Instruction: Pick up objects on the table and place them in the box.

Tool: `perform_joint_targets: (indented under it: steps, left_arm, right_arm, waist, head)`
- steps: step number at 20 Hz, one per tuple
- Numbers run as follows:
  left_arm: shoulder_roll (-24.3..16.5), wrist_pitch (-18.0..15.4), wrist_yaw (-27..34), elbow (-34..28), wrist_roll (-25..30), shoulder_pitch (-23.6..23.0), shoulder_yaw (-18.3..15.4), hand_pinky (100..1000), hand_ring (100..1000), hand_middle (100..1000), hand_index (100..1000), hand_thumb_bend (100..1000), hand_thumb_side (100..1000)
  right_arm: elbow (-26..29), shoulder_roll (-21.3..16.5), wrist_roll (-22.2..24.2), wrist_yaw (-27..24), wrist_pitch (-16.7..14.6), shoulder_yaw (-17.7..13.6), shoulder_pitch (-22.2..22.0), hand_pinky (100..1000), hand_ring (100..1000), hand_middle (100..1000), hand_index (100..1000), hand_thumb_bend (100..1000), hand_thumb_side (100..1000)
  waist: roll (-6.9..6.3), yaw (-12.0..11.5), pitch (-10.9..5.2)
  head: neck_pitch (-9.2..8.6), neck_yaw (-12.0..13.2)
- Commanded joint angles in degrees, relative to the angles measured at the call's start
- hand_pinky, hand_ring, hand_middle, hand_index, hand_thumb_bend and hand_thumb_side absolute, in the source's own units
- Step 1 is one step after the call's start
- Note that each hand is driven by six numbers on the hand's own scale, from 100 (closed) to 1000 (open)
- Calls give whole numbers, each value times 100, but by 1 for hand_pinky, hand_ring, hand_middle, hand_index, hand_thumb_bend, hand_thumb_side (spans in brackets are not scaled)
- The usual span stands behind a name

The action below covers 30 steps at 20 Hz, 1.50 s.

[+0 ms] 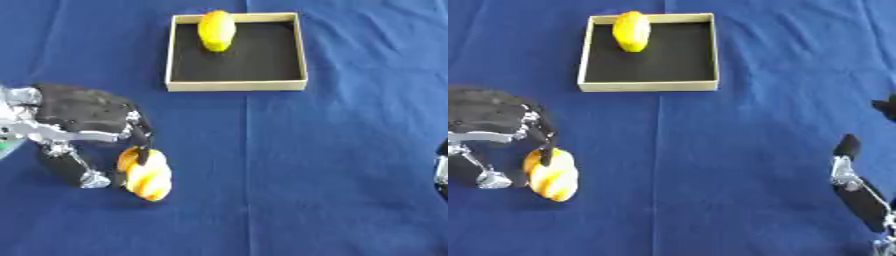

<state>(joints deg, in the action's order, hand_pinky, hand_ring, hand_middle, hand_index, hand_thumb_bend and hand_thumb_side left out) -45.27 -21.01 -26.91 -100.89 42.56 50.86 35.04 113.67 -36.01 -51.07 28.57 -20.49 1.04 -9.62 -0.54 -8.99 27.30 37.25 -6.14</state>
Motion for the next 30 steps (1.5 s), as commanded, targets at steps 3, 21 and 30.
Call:
perform_joint_targets:
  steps: [3,21,30]
  left_arm:
    - [-116,-96,-338,-172,-305,16,-107,835,571,491,556,286,100]
    - [-248,287,-256,-589,-329,-80,-481,878,809,772,894,331,100]
    - [-236,684,-592,-574,605,-18,-444,923,923,847,955,347,509]
  right_arm:
    - [92,-71,-76,-109,-114,-80,-10,781,993,721,905,100,430]
    - [92,46,-11,-108,-15,-30,-121,776,996,714,903,100,486]
    - [92,84,14,-88,55,15,-147,775,1000,714,904,100,499]
  waist:
    - [9,20,-130]
    - [-25,50,-156]
    - [-44,59,-153]
  head:
    - [27,11]
    - [26,3]
    - [42,14]
